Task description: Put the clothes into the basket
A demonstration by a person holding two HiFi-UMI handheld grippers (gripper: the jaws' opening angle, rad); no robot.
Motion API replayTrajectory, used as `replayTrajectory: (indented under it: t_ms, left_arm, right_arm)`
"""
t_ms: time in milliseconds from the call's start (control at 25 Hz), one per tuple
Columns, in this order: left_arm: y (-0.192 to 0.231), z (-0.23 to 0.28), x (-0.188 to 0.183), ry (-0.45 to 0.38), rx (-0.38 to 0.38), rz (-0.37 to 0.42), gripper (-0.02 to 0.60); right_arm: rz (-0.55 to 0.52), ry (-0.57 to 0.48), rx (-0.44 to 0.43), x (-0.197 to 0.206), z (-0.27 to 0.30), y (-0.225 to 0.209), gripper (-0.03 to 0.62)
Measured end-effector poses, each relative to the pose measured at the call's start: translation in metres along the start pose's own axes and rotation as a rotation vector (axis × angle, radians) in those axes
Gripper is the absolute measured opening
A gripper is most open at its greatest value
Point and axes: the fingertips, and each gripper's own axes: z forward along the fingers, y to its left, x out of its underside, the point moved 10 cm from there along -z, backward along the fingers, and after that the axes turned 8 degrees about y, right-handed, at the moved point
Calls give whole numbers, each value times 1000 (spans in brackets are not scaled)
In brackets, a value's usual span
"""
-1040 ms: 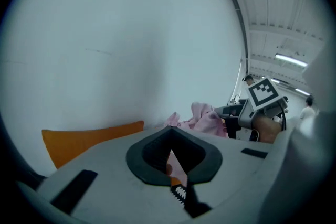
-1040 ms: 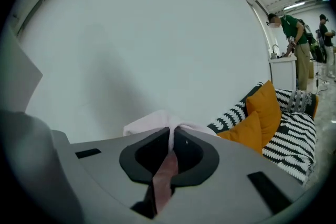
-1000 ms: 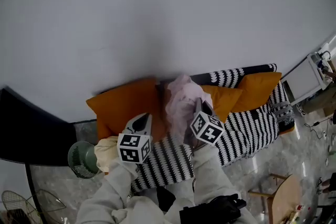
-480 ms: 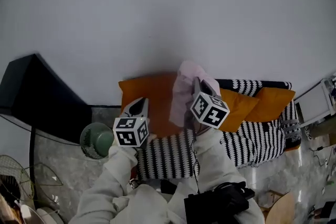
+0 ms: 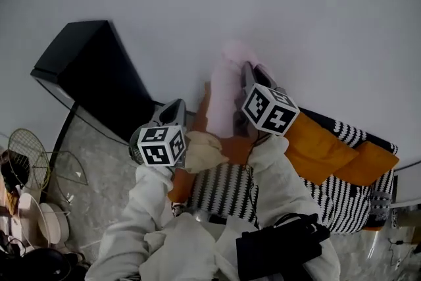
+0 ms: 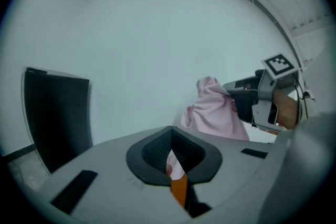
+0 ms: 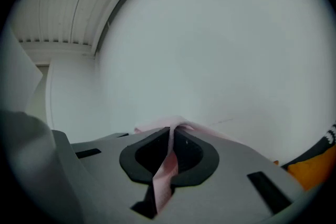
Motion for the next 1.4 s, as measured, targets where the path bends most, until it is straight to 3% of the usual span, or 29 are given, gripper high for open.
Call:
replayTrajectory:
  t_ms: [320, 800, 1200, 1400]
  left_arm:
    - [74, -73, 10, -87, -226, -82, 0]
    - [179, -146, 59, -104, -425, -178, 0]
    - [261, -150, 164, 11, -492, -326, 0]
    - [292, -141, 207, 85, -489, -350, 0]
  right_arm:
    - [-77, 62, -243, 12, 50, 103, 35]
    - [-71, 215, -420, 111, 96, 203, 35]
    - [-59, 408, -411, 252, 141, 219, 35]
    - [-67, 506, -374, 316, 155, 220, 35]
